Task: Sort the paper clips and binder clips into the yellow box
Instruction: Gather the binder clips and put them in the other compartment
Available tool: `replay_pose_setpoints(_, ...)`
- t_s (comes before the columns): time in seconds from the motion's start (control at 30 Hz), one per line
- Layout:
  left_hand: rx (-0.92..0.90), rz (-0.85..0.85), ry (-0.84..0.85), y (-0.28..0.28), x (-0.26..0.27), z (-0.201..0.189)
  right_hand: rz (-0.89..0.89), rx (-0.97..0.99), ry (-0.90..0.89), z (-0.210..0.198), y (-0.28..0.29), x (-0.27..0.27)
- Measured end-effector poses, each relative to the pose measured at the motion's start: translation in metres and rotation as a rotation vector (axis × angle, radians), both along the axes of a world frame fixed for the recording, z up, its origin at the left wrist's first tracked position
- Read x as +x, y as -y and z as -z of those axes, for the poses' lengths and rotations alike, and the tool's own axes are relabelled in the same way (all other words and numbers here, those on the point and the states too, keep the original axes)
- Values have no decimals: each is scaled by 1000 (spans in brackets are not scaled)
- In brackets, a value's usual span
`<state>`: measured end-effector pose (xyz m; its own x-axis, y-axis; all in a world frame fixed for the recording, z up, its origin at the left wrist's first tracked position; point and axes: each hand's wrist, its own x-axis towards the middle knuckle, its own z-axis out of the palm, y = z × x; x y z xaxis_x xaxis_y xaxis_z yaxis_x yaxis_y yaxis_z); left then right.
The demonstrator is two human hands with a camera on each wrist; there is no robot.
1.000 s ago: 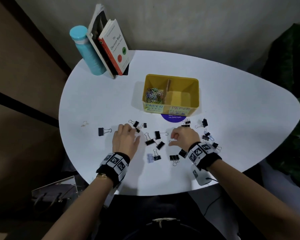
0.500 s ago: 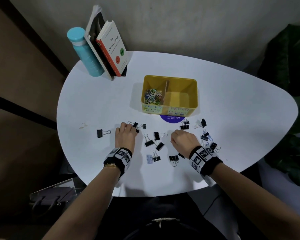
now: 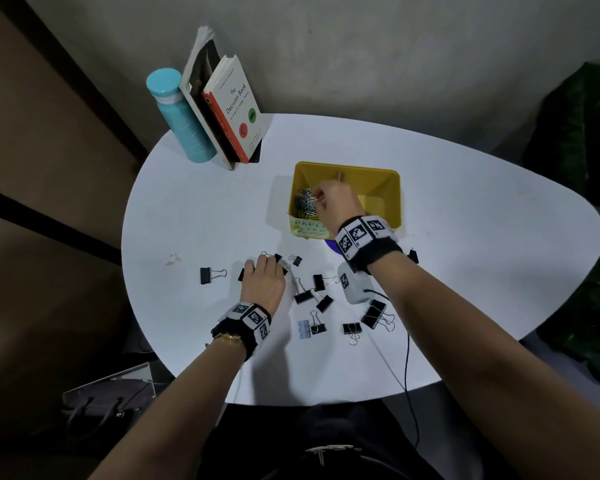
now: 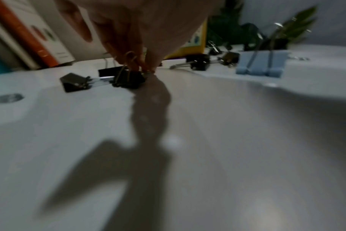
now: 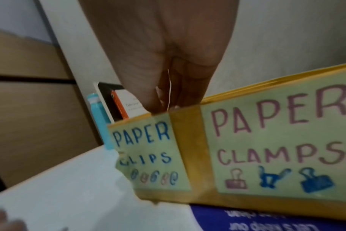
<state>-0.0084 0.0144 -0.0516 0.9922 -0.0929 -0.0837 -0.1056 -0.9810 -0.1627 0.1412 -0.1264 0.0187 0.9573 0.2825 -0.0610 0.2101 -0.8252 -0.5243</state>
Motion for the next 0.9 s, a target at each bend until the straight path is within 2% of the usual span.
replay_pose_setpoints(0.13,-307,-125,83,-9,3,7,-65,-96,93,15,7,-8)
replay_pose_setpoints(0.2,-462,-176,140,-6,-1,5,-93,-74,162,15,10,-14)
replay_pose_setpoints(0.27,-528,-184,164,-4,-3,2,-99,-6,256,10,14,-23)
replay_pose_setpoints(0.4,-418,-88,92,-9,3,9,-126,76,440,-2,30,-53)
replay_pose_setpoints(0.57,-259,-21,-47,-4,2,10,-245,-19,417,15,73,-101)
replay_pose_setpoints(0.63,-252,17,-71,1,2,-1,-184,-35,376,24,103,-112)
replay_pose_setpoints(0.67,-334,4,-54,3,5,-9,-132,-50,357,28,119,-116)
replay_pose_setpoints(0.77,-653,-120,106,16,34,-44,49,-119,339,33,166,-120)
replay_pose_setpoints(0.83,-749,-137,247,24,65,-62,160,-110,336,34,194,-121)
replay_pose_setpoints(0.9,-777,-178,288,32,97,-70,255,-83,310,36,216,-122)
